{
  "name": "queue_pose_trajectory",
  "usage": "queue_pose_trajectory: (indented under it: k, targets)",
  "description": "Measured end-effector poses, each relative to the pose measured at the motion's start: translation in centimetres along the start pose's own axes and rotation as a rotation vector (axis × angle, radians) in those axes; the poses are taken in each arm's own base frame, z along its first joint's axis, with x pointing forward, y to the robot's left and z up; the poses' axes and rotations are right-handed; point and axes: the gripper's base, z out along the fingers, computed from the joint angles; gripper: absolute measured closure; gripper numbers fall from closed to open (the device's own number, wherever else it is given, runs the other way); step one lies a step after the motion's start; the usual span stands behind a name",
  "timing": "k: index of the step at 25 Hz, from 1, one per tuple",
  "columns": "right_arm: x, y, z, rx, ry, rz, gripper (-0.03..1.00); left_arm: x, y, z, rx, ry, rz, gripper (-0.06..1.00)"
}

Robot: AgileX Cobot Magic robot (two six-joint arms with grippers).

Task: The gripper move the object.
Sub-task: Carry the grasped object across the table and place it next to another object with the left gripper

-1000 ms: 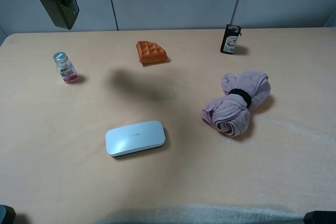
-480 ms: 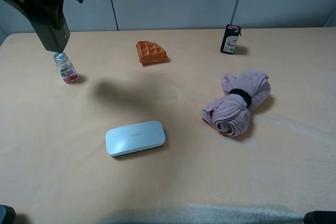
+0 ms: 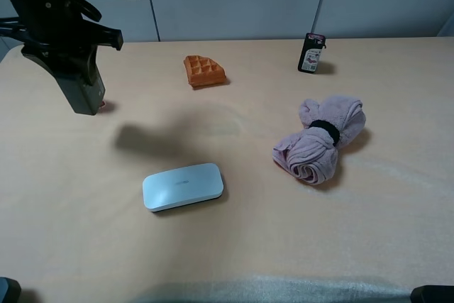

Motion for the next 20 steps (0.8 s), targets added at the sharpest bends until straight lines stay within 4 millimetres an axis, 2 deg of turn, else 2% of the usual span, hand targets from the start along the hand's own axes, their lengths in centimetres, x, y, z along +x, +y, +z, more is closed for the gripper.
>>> queue_pose_trajectory:
  k: [9,20]
  targets:
    - [0.0,0.0,0.0,0.0,0.0,0.0,0.27,0.1,-0.1,1.1,0.024,-0.055,0.003,0.46]
    - [0.0,0.0,0.0,0.0,0.0,0.0,0.27,0.3,1.2,2.2,0.025,-0.061,-0.034,0.46]
